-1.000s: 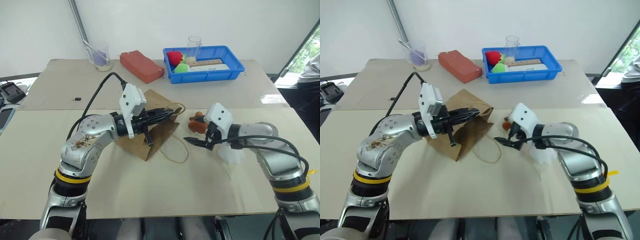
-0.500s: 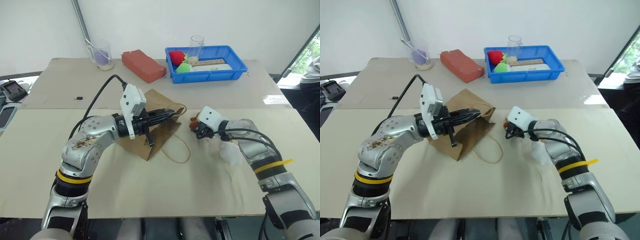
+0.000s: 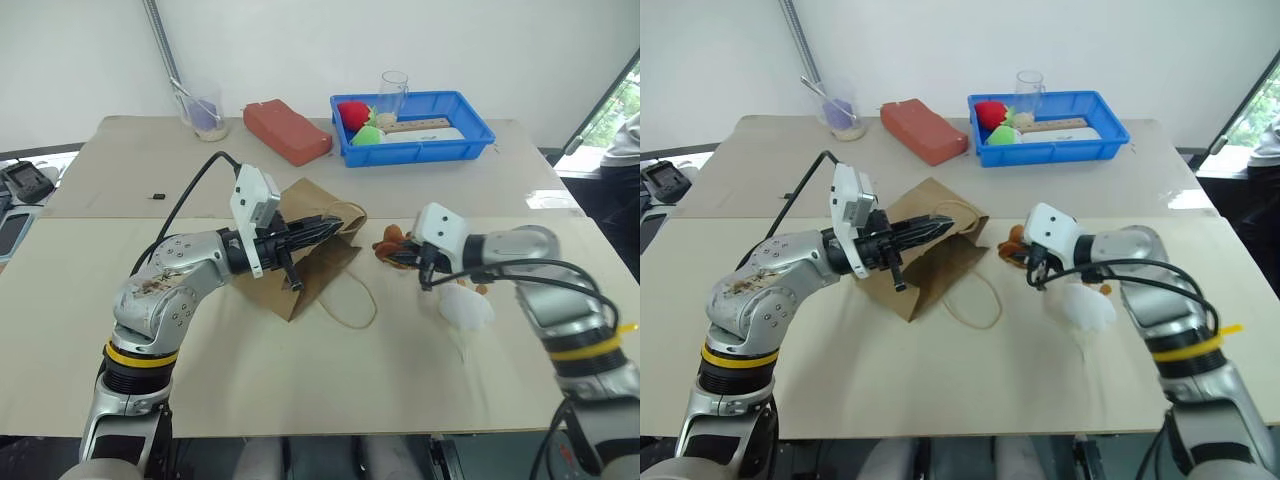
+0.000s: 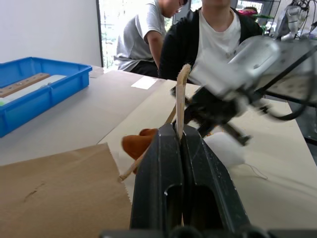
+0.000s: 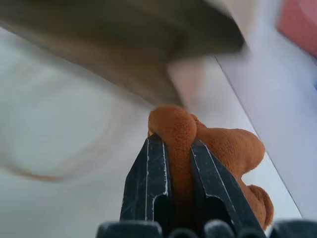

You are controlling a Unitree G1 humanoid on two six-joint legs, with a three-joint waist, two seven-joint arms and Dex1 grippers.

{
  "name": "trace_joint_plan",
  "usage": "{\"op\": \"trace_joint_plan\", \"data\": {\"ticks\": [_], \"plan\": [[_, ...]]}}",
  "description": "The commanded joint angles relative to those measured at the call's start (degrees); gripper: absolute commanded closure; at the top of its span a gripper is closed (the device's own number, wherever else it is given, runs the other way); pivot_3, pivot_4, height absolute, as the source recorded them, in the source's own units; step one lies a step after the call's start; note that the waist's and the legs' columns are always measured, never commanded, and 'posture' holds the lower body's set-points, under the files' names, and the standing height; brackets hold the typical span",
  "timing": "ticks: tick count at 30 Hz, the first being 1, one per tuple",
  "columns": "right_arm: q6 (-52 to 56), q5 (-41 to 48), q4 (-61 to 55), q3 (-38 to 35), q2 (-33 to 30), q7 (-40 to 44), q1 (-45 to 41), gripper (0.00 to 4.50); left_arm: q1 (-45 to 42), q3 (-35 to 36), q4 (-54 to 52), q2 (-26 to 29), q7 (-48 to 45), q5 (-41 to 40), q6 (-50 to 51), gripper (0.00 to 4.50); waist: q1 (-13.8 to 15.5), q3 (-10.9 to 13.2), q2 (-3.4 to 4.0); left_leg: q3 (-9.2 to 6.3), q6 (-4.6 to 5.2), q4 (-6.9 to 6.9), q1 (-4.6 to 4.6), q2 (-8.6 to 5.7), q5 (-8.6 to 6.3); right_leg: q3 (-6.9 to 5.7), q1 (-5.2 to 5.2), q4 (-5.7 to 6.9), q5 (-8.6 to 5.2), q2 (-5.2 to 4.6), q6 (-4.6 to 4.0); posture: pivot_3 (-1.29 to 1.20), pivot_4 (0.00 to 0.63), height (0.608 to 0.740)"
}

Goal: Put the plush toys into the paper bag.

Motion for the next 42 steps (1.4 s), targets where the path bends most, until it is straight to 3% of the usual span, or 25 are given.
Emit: {"op": "trace_joint_plan", "data": {"ticks": [1,11,18,20,27,28,30,36,42], "plan": [[4.4,2.8,-6.7,-0.1,2.4,-1.9,-0.6,4.46,-1.7,1.2,-0.6,-0.3,-0.3,-2.4,0.7,4.50,-0.3,0.0,-0.01,0.01,0.00,0.01,0.00,0.00,0.00,0.01,0.00,0.01,0.00,0.01,0.00,0.00,0.150,0.740],[1.0,-2.1,2.1,7.5,15.5,-10.0,-6.0,4.46,-3.7,3.4,-0.9,-1.8,2.6,-7.8,5.1,4.50,-0.2,0.0,-0.01,0.13,-0.05,0.04,0.02,-0.02,0.04,0.05,-0.06,0.10,0.01,0.03,-0.02,0.00,0.150,0.740],[-0.8,-3.6,7.9,8.6,22.8,-14.0,-8.6,4.46,-3.5,2.9,-1.5,-2.2,3.9,-8.1,5.5,4.50,-0.1,0.0,-0.01,0.04,-0.06,0.03,-0.04,-0.03,0.04,0.03,-0.11,0.07,0.02,-0.01,-0.03,0.00,0.150,0.740],[-1.2,-4.1,8.7,8.1,23.9,-15.5,-8.3,3.40,-3.5,2.9,-1.4,-2.4,4.2,-7.9,5.4,4.50,-0.1,0.0,-0.01,0.03,-0.06,0.02,-0.04,-0.03,0.04,0.03,-0.10,0.07,0.02,-0.01,-0.03,0.00,0.150,0.740],[-0.3,-3.3,7.0,6.3,23.8,-16.7,-6.9,1.06,-3.0,2.6,-1.1,-2.5,4.5,-7.5,5.0,4.50,-0.1,0.0,-0.01,0.03,-0.06,0.02,-0.04,-0.04,0.03,0.03,-0.11,0.08,0.02,-0.01,-0.03,0.00,0.150,0.740],[-0.1,-3.1,6.4,6.0,23.5,-16.6,-6.6,0.55,-2.9,2.5,-1.1,-2.5,4.4,-7.4,4.9,4.50,-0.1,0.0,-0.01,0.03,-0.06,0.01,-0.04,-0.04,0.04,0.03,-0.11,0.08,0.02,-0.01,-0.03,0.00,0.150,0.740],[0.4,-2.6,4.9,5.2,22.7,-16.2,-5.9,0.02,-2.8,2.2,-0.9,-2.6,4.4,-7.1,4.6,4.50,-0.1,0.0,-0.01,0.04,-0.06,0.01,-0.04,-0.04,0.03,0.03,-0.11,0.07,0.02,-0.01,-0.03,0.00,0.150,0.740],[2.9,1.5,-2.8,1.7,16.0,-11.8,-2.3,0.02,-2.2,1.6,-0.6,-2.9,4.6,-6.5,3.9,4.50,0.0,0.0,-0.01,0.04,-0.05,0.01,-0.06,-0.04,0.03,0.03,-0.11,0.04,0.02,-0.02,-0.02,0.00,0.150,0.740],[8.4,10.7,-12.1,-7.1,4.3,-4.3,3.2,0.02,-1.3,0.6,-0.4,-2.7,3.7,-5.6,3.1,4.50,0.1,0.0,-0.02,0.10,-0.05,0.01,-0.06,-0.05,0.03,0.02,-0.07,0.02,0.01,-0.01,-0.01,0.00,0.150,0.740]]}}
